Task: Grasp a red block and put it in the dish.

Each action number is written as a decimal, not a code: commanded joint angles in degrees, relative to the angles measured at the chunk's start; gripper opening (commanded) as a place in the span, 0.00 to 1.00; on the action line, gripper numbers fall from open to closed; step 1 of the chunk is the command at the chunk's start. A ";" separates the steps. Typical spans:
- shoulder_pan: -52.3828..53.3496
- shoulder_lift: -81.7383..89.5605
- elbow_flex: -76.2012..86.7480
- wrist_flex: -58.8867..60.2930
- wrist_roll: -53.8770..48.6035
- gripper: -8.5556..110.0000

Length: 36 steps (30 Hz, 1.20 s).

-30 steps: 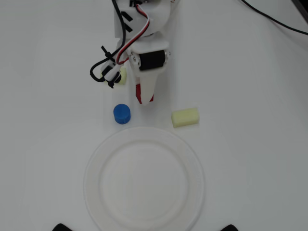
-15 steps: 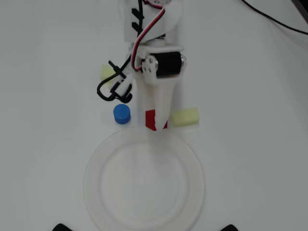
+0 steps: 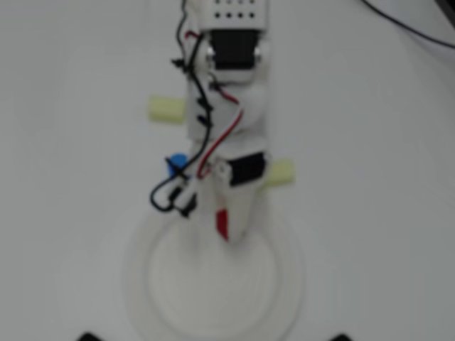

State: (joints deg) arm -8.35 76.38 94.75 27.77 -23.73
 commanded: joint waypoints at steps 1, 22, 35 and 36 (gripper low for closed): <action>0.09 -0.79 -4.66 -0.62 0.53 0.07; 1.76 -0.44 -4.04 2.64 -0.09 0.27; 2.55 20.04 -5.54 23.73 -0.18 0.39; 2.64 22.24 -5.54 25.75 0.09 0.39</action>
State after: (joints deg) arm -6.24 74.71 91.76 49.13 -24.08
